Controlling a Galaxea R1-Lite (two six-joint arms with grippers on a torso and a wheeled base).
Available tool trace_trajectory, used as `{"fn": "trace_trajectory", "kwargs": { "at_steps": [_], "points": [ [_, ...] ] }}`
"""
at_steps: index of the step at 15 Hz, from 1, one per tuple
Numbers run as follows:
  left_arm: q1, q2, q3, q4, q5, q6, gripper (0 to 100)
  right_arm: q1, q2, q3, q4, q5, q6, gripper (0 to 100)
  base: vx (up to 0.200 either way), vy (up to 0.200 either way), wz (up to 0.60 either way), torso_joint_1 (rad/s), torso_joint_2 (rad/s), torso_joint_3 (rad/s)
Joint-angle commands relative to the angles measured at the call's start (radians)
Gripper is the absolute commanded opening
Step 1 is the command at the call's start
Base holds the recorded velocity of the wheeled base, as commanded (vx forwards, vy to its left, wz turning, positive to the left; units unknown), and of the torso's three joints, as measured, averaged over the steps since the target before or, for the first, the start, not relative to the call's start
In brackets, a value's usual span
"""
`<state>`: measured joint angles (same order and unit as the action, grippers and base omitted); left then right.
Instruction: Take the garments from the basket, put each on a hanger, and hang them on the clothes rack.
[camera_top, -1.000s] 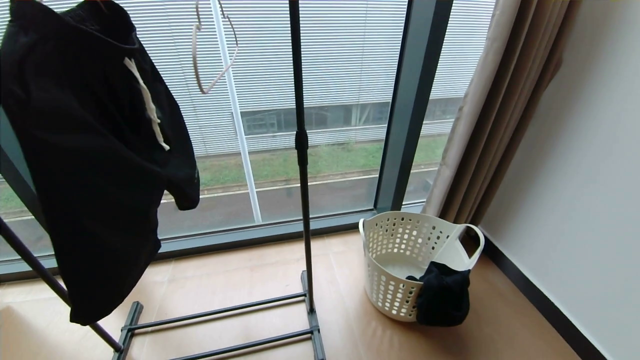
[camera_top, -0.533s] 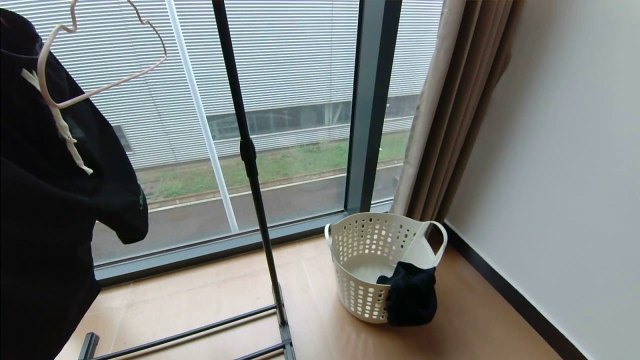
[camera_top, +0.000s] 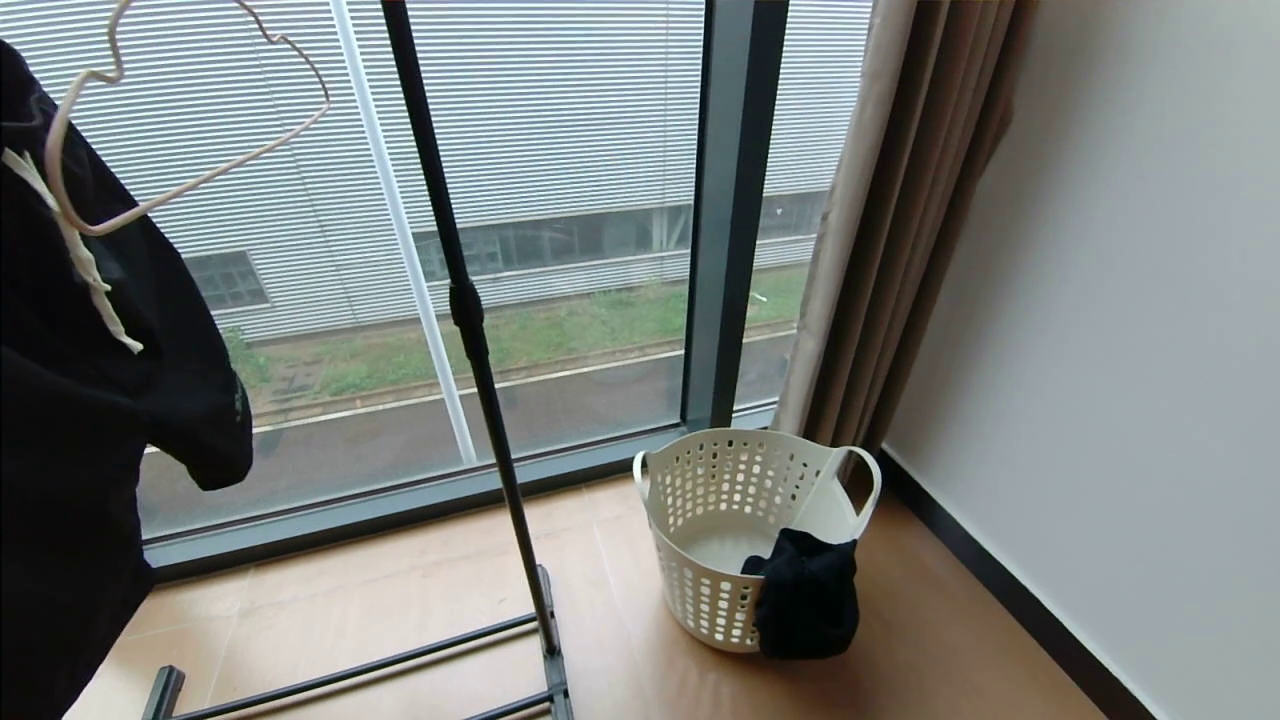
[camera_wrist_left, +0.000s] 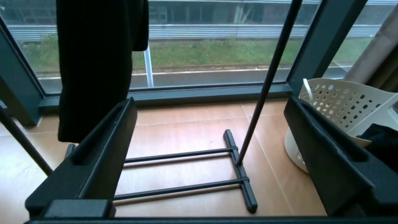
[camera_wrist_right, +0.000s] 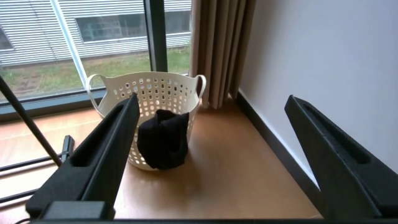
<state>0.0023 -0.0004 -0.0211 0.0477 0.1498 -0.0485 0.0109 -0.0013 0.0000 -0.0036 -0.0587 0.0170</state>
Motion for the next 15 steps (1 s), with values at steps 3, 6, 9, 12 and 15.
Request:
{"fn": "trace_trajectory", "kwargs": {
  "at_steps": [3,6,9,12,15],
  "points": [
    [-0.001,0.0,0.0,0.001,0.001,0.004,100,0.0,0.001,0.0,-0.003,0.0,-0.003,100,0.133,-0.067,0.0,0.004,0.0,0.002],
    [-0.001,0.0,0.0,0.001,0.001,0.004,100,0.0,0.001,0.0,-0.003,0.0,-0.005,100,0.067,0.0,0.0,0.001,0.0,-0.002],
    [-0.001,0.0,0.001,0.0,0.002,0.004,100,0.0,0.001,0.0,-0.003,0.002,-0.002,100,0.0,0.0,0.0,0.0,0.0,0.0],
    [-0.001,0.0,0.001,0.0,0.002,0.004,100,0.0,0.001,0.0,0.001,0.002,-0.005,100,0.0,0.0,0.0,0.0,0.0,0.0],
    [-0.001,0.0,0.001,0.0,0.002,0.004,100,0.0,0.001,-0.002,0.007,0.002,-0.005,100,0.0,0.0,0.0,0.0,0.0,0.0]
  ]
}}
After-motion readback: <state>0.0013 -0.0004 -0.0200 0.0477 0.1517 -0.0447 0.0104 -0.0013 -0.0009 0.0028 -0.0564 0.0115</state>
